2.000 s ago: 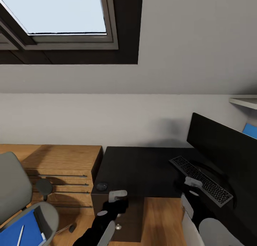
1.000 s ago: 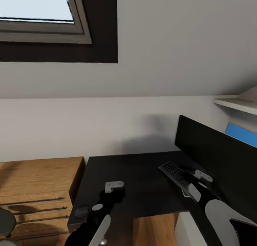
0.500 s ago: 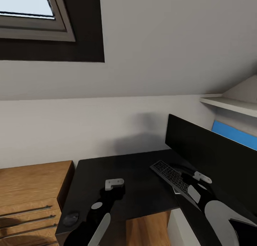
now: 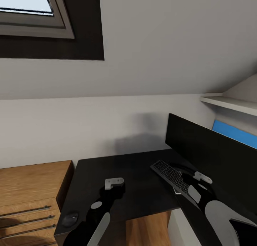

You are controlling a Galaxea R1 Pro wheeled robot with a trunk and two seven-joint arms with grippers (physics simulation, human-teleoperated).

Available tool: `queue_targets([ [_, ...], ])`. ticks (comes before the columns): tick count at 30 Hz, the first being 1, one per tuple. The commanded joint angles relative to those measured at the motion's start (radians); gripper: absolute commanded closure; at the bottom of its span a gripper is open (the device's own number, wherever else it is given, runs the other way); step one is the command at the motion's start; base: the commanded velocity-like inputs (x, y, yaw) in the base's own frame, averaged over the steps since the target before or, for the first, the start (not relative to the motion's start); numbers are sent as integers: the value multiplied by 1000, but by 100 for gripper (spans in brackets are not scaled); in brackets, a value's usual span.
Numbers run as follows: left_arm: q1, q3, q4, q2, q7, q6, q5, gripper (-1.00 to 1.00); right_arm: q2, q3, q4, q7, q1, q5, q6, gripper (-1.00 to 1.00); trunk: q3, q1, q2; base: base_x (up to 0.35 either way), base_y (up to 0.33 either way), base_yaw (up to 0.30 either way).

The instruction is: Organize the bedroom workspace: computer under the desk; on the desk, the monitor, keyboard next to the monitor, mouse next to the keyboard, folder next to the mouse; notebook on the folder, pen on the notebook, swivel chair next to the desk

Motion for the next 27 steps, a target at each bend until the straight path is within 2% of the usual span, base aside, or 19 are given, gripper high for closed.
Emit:
queue_targets([
  [1, -1, -2, -1, 0, 9, 2, 9, -100, 0, 4, 1, -2, -1, -11, -5, -100, -5, 4, -9, 0, 0, 0],
  [27, -1, 3, 4, 0, 9, 6, 11, -100, 0, 4, 2, -3, -1, -10, -8, -100, -87, 104, -191, 0, 0, 0],
])
